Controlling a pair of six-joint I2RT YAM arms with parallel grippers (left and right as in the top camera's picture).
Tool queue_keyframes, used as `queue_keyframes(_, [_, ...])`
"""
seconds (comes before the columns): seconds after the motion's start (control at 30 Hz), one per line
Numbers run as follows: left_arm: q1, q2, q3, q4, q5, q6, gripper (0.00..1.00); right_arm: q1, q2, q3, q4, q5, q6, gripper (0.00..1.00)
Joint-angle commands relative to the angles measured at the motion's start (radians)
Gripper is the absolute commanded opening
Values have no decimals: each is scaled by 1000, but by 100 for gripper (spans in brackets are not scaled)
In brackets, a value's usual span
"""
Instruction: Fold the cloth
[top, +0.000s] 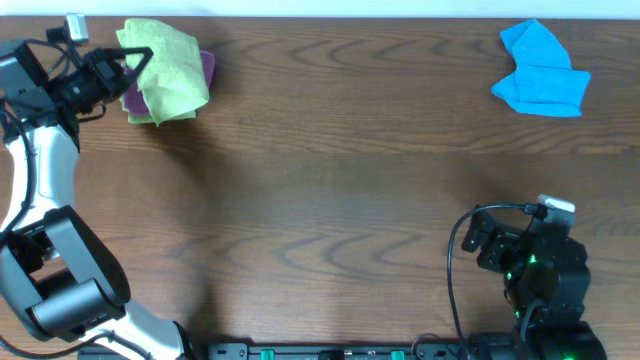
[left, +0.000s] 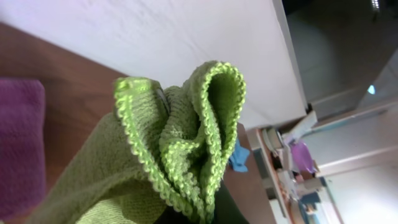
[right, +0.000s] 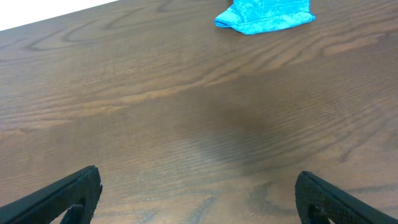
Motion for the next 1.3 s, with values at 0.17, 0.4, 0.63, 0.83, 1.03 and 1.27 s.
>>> queue_keyframes(0.17, [-9, 94, 112, 2, -7, -19, 6, 8, 0, 2, 3, 42, 14, 99])
queue_keyframes(0.4, [-19, 210, 216, 0, 15, -42, 6, 8, 32, 2, 3, 42, 14, 99])
queue_keyframes(0.63, [-39, 271, 292, 0, 25, -57, 6, 8, 81, 2, 11, 42, 13, 99])
queue_keyframes(0.83, [-34, 324, 315, -47, -5, -47, 6, 8, 108, 2, 36, 43, 13, 99])
queue_keyframes(1.03, [-31, 361, 315, -125, -23, 0, 6, 8, 108, 2, 54, 61, 13, 99])
queue_keyframes(1.27, [6, 361, 315, -174, -97, 32, 6, 8, 108, 2, 55, 61, 13, 99])
